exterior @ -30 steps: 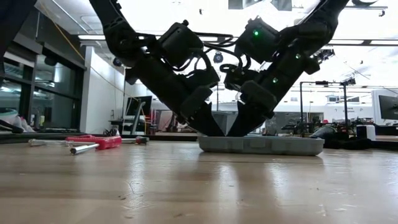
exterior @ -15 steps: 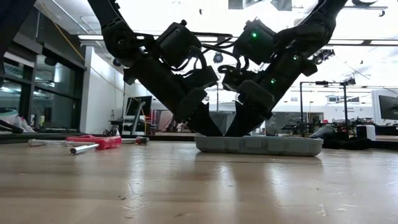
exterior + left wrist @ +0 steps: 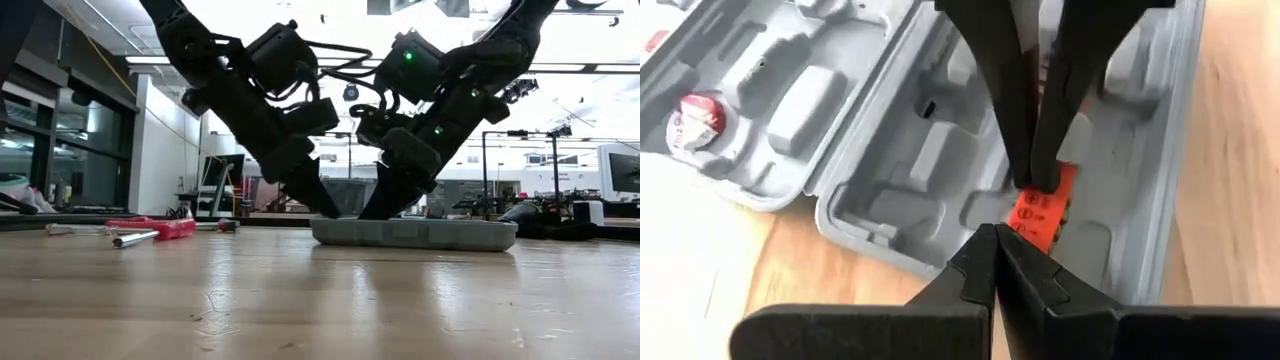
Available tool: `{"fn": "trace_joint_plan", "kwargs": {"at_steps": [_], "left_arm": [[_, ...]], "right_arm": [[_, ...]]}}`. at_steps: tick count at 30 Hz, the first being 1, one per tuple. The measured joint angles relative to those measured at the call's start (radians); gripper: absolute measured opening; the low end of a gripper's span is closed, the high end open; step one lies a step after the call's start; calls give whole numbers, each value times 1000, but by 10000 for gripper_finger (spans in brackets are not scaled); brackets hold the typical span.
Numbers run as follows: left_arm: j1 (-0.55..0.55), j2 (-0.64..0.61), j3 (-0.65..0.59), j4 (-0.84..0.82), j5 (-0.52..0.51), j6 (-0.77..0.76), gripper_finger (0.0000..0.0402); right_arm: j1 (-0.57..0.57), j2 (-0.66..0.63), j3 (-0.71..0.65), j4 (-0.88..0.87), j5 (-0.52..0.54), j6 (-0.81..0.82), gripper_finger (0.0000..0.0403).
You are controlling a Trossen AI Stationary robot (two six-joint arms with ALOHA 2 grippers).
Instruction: Prefit tool cases
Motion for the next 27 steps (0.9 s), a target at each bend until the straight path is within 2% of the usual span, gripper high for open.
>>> {"fn": "trace_joint_plan", "kwargs": {"at_steps": [13, 20, 27], "left_arm": [[-18, -16, 4, -74, -13, 64, 0], [-16, -20, 4, -103, 47, 92, 0], [-16, -20, 4, -103, 53, 122, 0]], "right_arm": [[1, 2, 0, 12, -4, -1, 0], [0, 3, -1, 23, -22, -1, 0], [0, 3, -2, 28, -27, -1, 0]]}}
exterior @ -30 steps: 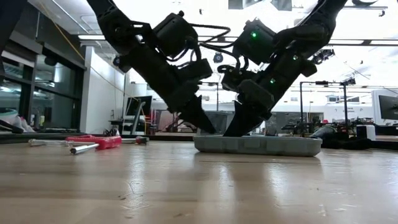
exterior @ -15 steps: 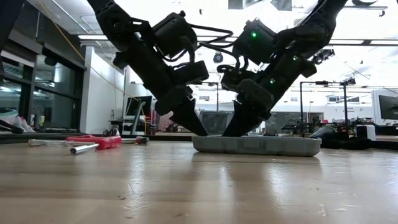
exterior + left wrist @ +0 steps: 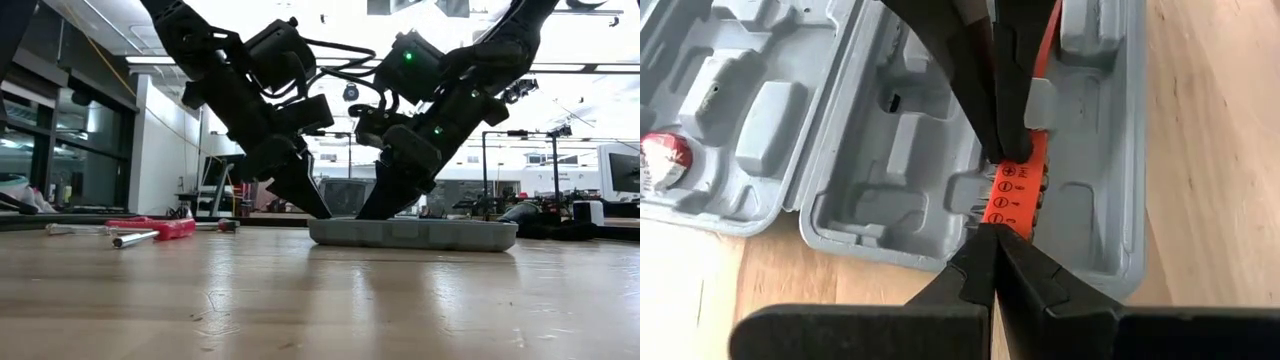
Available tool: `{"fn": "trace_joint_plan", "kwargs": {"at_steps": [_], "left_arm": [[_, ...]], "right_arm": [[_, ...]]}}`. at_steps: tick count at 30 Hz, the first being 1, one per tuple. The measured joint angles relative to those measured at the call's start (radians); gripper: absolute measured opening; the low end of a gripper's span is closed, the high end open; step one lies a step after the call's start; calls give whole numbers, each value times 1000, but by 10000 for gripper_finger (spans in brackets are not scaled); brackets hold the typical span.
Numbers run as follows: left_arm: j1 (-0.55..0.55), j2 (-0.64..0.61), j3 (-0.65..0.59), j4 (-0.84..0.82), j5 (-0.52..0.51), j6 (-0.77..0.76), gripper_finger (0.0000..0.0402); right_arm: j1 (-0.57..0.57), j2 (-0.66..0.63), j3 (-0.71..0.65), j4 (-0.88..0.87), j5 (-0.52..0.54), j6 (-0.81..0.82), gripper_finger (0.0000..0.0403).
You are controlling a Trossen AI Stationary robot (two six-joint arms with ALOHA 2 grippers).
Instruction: Prefit tool cases
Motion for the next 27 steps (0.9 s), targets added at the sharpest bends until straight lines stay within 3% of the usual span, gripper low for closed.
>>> {"fn": "trace_joint_plan", "kwargs": {"at_steps": [14, 22, 27], "left_arm": [[0, 15, 9, -7, 67, 9, 0], [-6, 158, 213, -226, 90, 88, 0], [-15, 179, 262, -284, 91, 143, 0]], "right_arm": [[0, 0, 0, 1, -6, 0, 0], [1, -4, -8, -7, -29, -1, 0], [-1, -4, -6, -10, -38, 14, 0]]}}
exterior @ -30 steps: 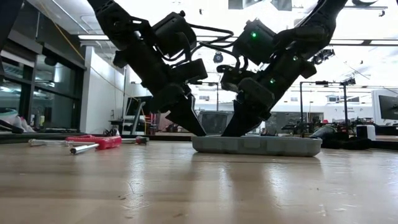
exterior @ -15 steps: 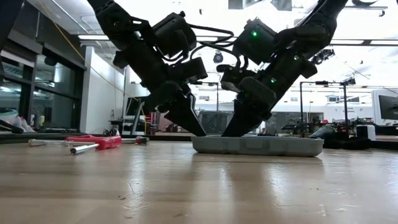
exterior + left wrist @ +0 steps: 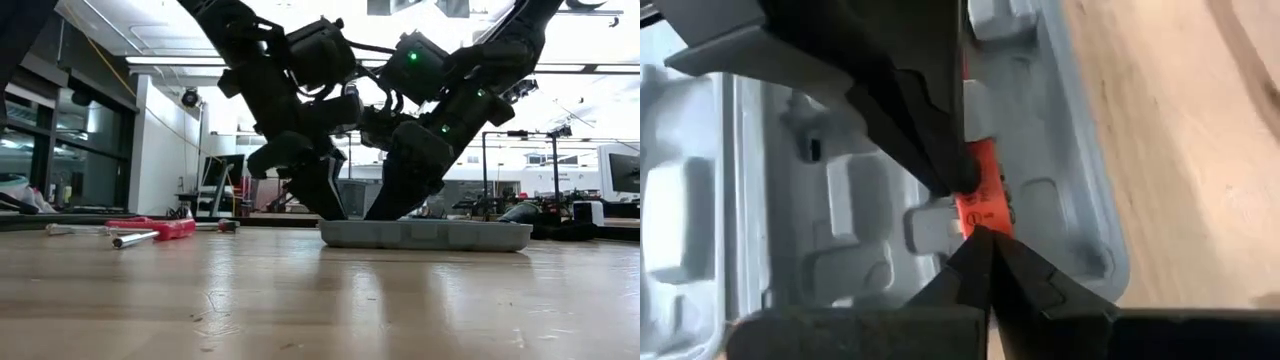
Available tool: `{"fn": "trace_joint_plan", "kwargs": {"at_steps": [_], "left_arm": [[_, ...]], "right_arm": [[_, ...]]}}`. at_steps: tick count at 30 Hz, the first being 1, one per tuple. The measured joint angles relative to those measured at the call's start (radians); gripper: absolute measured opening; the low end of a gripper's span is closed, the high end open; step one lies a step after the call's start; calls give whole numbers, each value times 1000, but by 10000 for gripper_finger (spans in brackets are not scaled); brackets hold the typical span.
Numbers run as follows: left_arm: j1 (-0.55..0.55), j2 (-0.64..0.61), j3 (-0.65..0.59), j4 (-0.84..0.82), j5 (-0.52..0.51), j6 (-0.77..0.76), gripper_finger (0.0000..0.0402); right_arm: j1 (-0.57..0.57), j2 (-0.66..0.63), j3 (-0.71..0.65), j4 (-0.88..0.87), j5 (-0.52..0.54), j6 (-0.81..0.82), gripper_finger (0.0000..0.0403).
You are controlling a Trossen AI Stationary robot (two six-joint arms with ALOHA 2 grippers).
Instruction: Prefit tool cases
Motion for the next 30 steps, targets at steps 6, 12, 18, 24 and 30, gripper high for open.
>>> {"fn": "trace_joint_plan", "kwargs": {"at_steps": [6, 12, 18, 24, 30], "left_arm": [[-1, -1, 0, -26, -34, -6, 0], [-11, -25, -3, 0, -51, -16, 0], [-29, -78, -6, -22, -120, -45, 0], [-53, -141, -5, -42, -208, -53, 0], [-64, -153, -21, 13, -224, -87, 0]], "right_arm": [[1, 0, 0, 6, 2, -14, 0], [1, -14, 0, 12, 10, -16, 0], [11, -75, -1, -4, 62, -24, 0], [18, -152, -3, -22, 112, -26, 1], [35, -224, 0, -147, 117, 20, 0]]}}
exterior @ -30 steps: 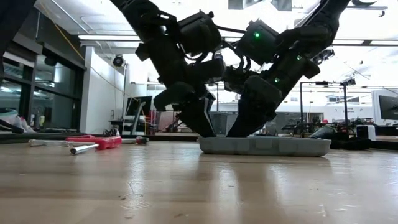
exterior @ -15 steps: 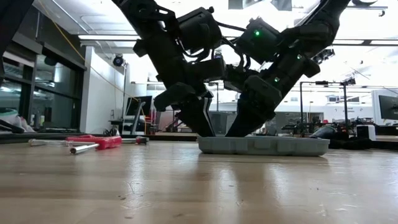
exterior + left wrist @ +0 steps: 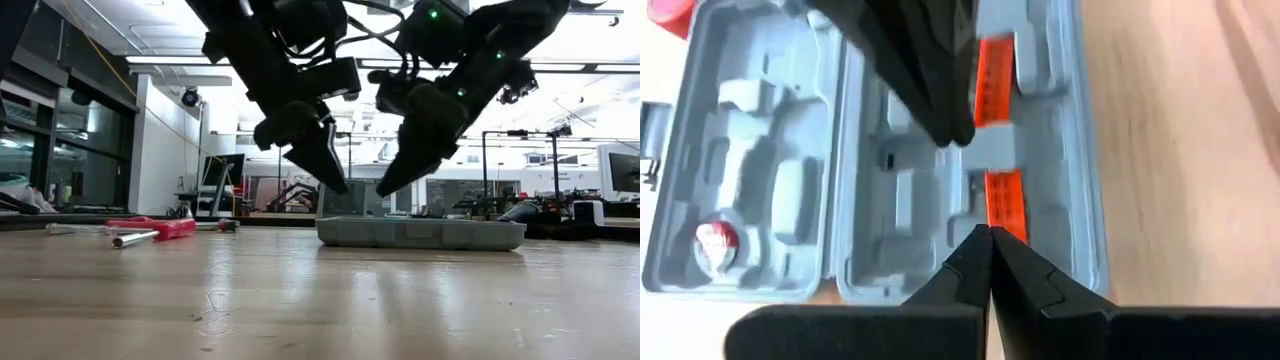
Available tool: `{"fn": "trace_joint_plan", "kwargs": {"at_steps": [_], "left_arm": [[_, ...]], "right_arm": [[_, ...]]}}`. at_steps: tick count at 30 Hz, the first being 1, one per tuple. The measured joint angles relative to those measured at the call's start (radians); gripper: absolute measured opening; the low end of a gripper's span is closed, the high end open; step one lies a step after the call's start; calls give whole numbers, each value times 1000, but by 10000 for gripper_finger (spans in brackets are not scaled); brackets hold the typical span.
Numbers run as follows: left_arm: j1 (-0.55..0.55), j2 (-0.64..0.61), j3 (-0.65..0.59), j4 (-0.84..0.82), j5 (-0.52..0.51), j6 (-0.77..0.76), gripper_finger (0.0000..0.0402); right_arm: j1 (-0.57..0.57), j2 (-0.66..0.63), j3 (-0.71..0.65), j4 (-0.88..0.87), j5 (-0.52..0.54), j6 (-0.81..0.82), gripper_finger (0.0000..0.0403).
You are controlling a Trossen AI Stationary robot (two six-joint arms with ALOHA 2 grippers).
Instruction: Prefit tool cases
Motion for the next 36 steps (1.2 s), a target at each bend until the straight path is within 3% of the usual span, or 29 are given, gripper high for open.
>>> {"fn": "trace_joint_plan", "kwargs": {"at_steps": [4, 12, 22, 36], "left_arm": [[0, 1, -40, 84, 2, -22, 0], [0, 1, -133, 288, 8, -59, 0], [2, 26, -156, 329, 8, -86, 0], [1, 81, -156, 377, 12, -113, 0]], "right_arm": [[20, -1, 0, -93, 21, 36, 0], [28, 63, 2, -101, 20, 76, 0], [28, 149, 11, -75, 9, 114, 0], [56, 160, 12, -70, 25, 123, 0]]}}
